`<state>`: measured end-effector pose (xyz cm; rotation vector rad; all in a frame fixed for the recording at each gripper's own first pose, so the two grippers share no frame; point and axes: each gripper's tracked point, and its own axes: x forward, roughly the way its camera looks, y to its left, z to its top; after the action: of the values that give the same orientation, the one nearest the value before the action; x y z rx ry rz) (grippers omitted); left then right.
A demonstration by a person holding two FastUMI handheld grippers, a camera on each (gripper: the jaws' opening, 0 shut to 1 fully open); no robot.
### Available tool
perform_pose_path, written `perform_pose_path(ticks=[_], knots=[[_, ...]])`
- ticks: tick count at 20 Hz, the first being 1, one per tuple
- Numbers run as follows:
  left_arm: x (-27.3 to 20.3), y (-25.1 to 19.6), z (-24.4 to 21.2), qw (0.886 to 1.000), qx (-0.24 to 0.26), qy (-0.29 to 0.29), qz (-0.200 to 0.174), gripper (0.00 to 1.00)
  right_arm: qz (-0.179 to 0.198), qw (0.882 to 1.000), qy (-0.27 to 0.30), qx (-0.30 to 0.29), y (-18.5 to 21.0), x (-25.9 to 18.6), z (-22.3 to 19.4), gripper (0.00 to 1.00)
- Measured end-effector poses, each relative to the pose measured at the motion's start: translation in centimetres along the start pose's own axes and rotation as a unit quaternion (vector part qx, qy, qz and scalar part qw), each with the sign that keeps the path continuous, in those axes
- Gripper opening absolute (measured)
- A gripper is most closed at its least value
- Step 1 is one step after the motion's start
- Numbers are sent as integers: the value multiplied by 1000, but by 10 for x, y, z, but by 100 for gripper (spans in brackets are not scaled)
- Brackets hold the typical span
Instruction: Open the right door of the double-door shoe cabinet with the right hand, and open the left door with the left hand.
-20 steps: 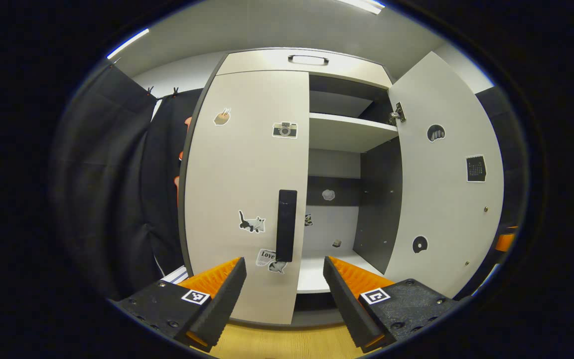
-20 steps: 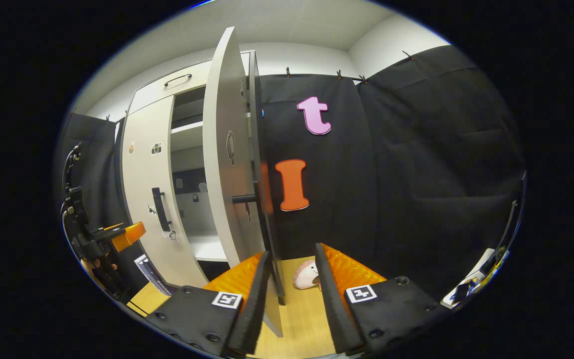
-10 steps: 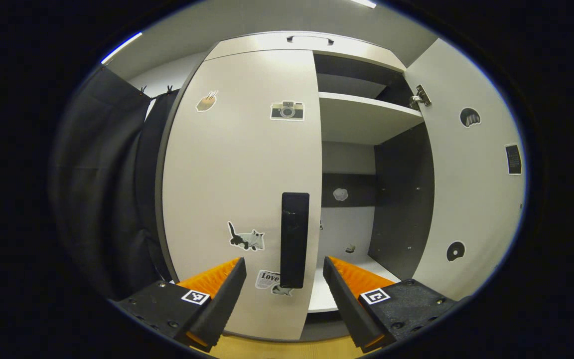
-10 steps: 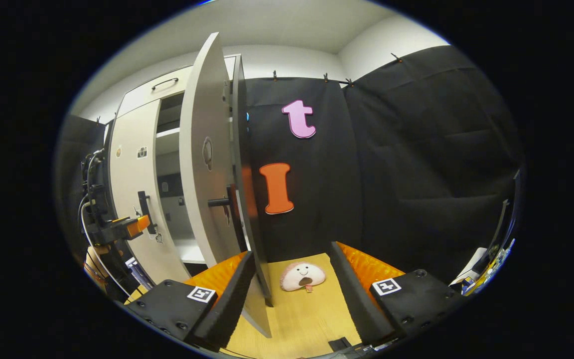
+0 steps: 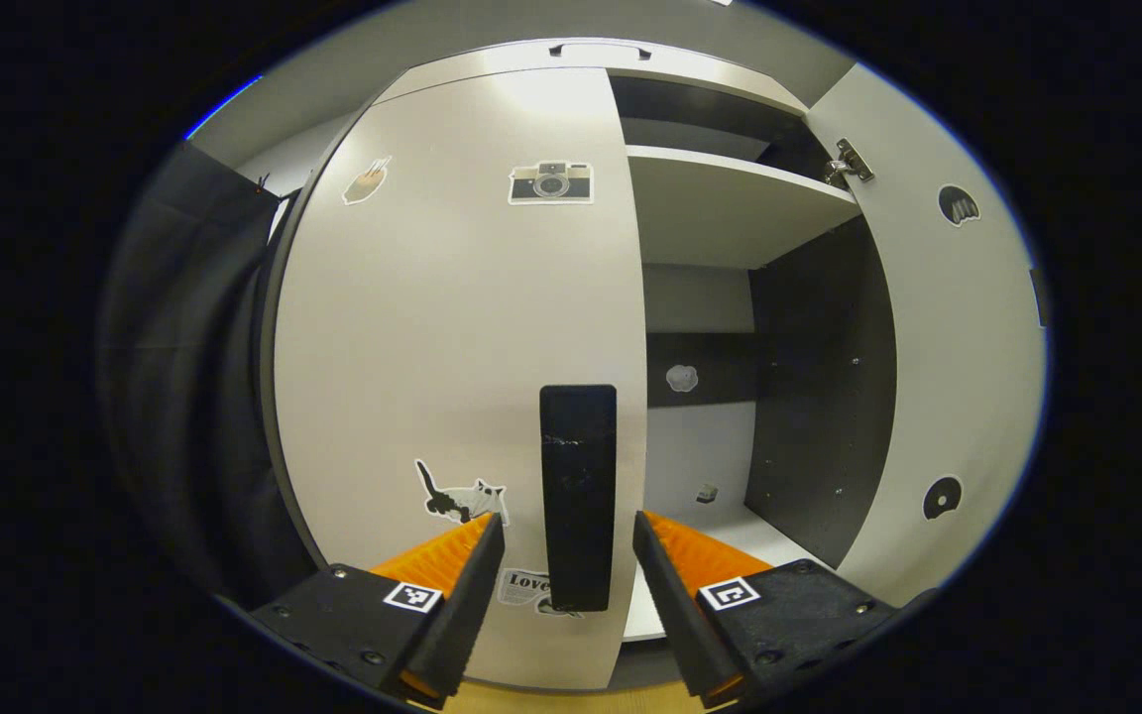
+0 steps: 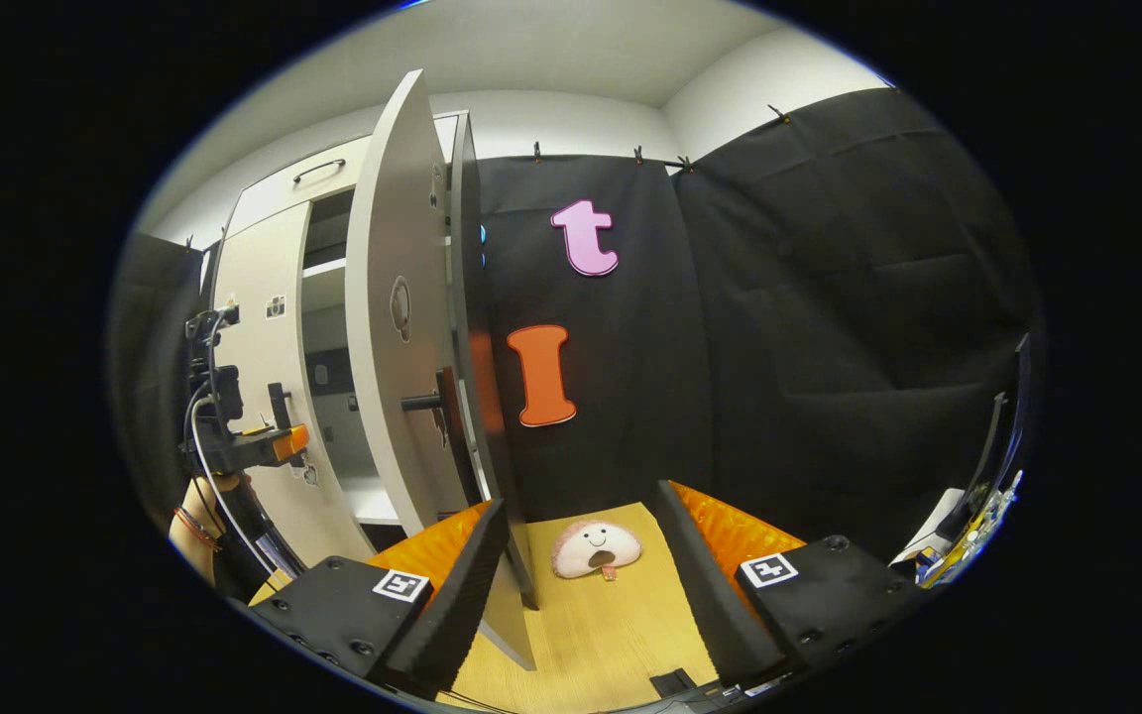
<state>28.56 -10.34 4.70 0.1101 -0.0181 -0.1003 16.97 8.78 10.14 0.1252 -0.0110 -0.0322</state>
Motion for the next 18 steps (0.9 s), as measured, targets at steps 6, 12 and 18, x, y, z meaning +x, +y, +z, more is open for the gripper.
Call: perform_pose_path(ticks=[6,12,18], knots=[[8,0,-8,999,-33,12,-19,54,1,1000,-6,3,1,-2,3,98],[8,-6,-9,999,-20,21,-28,34,-4,1000,-8,2,-2,-7,4,98],[2,-4,-12,999,-23,24,-34,17,-4,1000,-5,1,-2,-9,2,98]])
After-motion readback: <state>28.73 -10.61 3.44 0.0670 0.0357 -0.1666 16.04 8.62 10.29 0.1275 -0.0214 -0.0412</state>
